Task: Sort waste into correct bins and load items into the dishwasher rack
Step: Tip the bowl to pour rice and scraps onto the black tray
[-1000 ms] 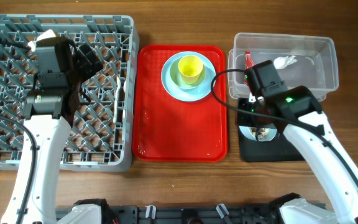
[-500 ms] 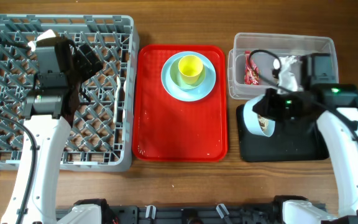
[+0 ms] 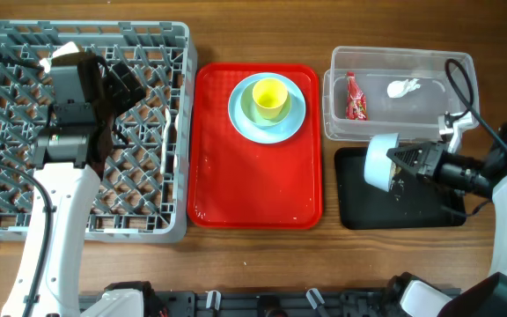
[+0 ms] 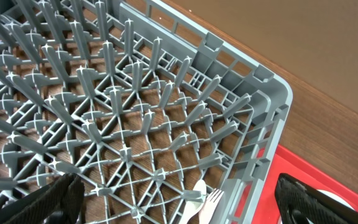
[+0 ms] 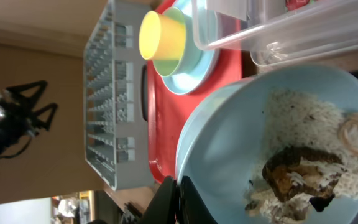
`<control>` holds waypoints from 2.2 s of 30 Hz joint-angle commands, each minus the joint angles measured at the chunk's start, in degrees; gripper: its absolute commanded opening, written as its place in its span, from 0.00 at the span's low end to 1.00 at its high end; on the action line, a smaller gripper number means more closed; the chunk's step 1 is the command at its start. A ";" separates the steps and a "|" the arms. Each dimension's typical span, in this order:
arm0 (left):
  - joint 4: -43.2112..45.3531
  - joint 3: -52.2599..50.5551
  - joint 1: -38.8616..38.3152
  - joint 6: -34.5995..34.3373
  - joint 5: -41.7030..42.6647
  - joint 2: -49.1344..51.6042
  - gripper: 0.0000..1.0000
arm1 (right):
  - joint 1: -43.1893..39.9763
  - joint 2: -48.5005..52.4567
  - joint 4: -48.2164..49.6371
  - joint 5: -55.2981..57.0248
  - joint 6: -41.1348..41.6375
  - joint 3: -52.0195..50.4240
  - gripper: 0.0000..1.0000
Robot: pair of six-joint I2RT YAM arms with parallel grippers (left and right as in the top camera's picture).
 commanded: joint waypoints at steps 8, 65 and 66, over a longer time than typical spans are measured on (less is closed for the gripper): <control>0.13 0.87 0.33 -0.76 0.28 -0.31 1.00 | -8.22 -0.74 14.05 -21.70 -2.73 -10.75 0.04; 0.15 0.87 0.33 -0.76 0.28 -0.31 1.00 | 3.65 -11.87 31.28 0.76 24.94 -11.76 0.04; 0.13 0.87 0.33 -0.74 0.28 -0.31 1.00 | 6.67 -14.03 31.23 4.26 26.47 -10.84 0.04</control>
